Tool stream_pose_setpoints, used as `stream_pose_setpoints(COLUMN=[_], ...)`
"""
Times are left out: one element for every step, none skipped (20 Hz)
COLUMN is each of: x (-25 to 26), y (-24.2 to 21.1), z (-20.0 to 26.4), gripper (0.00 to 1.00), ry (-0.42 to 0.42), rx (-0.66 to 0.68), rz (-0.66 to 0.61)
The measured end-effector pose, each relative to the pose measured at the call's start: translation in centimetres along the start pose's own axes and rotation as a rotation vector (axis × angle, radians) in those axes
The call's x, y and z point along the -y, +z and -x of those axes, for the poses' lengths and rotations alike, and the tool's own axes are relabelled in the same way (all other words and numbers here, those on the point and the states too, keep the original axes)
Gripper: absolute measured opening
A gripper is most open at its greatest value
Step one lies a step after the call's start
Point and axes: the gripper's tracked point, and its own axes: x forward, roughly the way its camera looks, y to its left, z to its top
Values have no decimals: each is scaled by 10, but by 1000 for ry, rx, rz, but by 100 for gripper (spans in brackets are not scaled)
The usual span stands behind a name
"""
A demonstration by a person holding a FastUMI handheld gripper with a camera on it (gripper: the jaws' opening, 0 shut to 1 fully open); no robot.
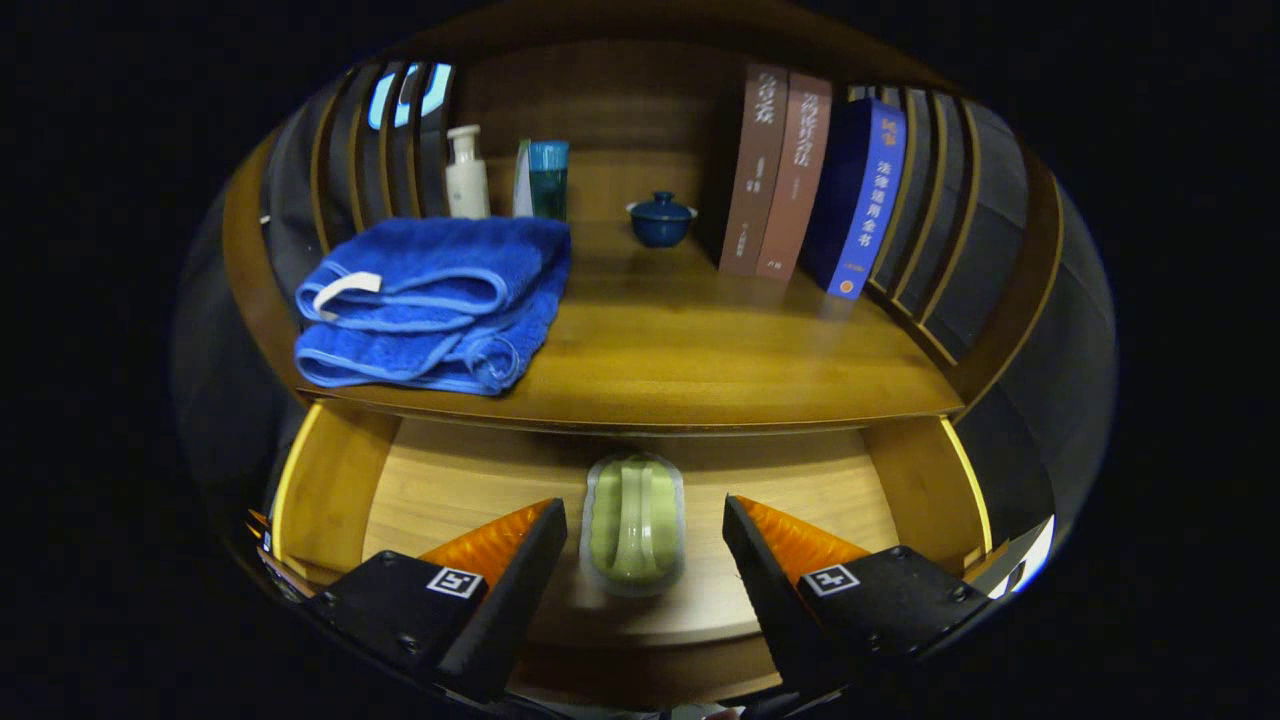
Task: Pull open the drawer, take out the items inside it, and place them on the countertop above the cabinet.
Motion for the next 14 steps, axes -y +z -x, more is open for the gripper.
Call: stream_pose_setpoints(x=[1, 0, -3, -4, -4, -3, 0, -1, -3, -4, -5, -6, -6, -3], y=[-3, -7, -11, -13, -17, -20, -25, -29, -28, -30, -26, -28, -23, -14], z=[-6, -13, -19, -28, -32, -39, -43, -45, -43, -55, -51, -55, -56, -58], gripper=[100, 100, 92, 85, 78, 70, 70, 67, 67, 54, 41, 27, 28, 28], ry=[-12, -6, 7, 14, 15, 12, 3, 4, 30, 30, 33, 40, 31, 21], rx=[-27, -53, -73, -95, -111, -131, -154, -175, -194, -185, -189, -193, -175, -164], rz=[-3, -14, -30, -42, -44, -39, -33, -38, -59, -77, -72, -54, -35, -23])
